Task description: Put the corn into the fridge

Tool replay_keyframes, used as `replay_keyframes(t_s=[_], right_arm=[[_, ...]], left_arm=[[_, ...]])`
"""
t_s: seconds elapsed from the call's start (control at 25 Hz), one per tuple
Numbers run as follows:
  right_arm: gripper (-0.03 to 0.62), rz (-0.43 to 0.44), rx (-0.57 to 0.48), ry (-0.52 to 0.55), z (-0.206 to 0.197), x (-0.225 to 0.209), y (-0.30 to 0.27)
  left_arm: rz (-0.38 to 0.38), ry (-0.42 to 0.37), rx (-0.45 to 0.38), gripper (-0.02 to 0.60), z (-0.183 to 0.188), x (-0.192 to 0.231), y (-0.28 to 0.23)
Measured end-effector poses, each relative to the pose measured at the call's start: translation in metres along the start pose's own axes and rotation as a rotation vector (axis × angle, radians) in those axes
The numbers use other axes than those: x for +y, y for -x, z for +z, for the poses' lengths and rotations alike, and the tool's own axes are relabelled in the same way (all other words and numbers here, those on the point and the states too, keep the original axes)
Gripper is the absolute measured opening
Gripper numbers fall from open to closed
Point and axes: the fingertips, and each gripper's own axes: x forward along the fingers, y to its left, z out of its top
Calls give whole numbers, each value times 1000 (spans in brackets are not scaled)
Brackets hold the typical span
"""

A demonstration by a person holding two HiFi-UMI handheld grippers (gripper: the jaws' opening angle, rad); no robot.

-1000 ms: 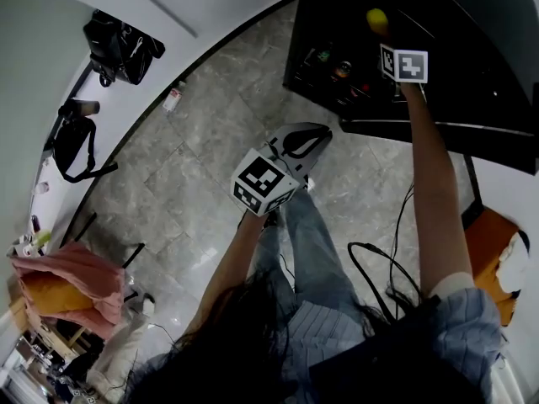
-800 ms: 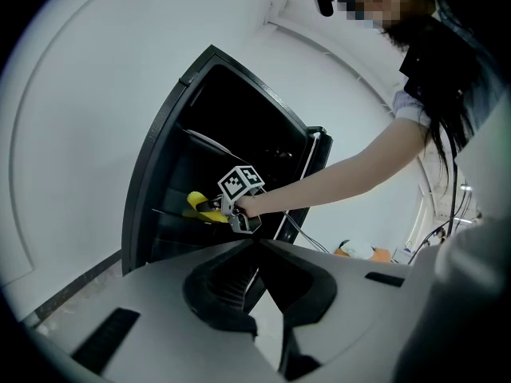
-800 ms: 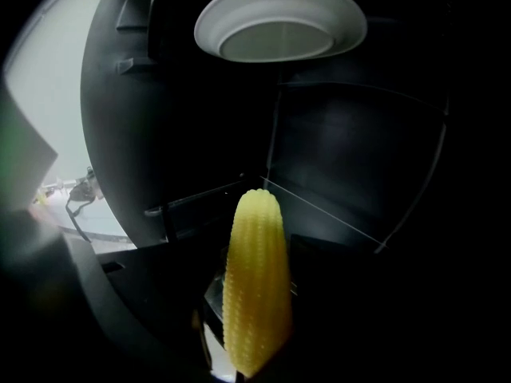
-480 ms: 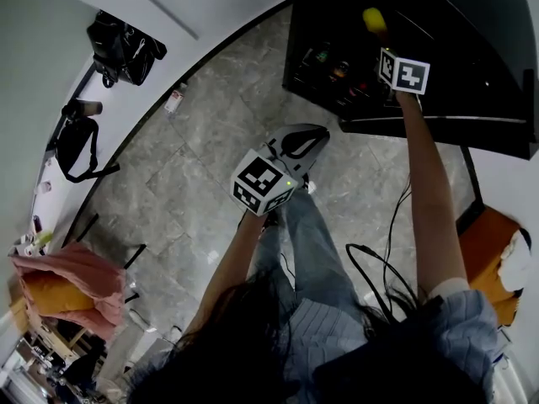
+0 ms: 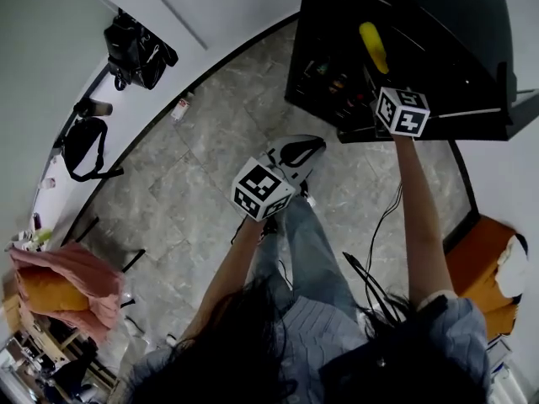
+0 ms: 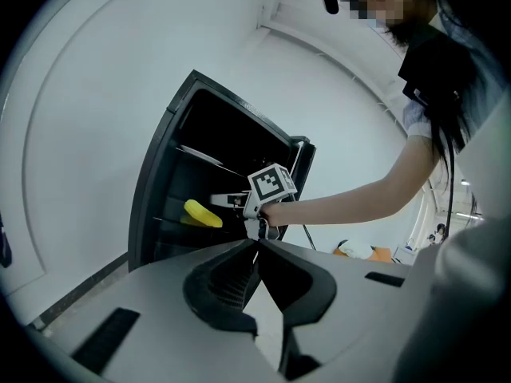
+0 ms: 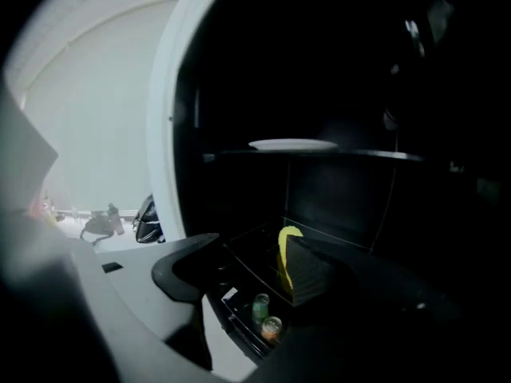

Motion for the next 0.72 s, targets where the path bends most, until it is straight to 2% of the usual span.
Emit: replay_keyframes(t_s=[0.28,0.44,0.72], right_arm=[[267,113,-30,72,30,63,53],[267,178,-8,101,38,98,87],[262,258,-30,123,55,161,150]], left_arm=[[-3,-22,-7,15,19,-21,24],[-11,-16,-16,15,27,-40,40],[-16,-17,42,15,5,-74,83]])
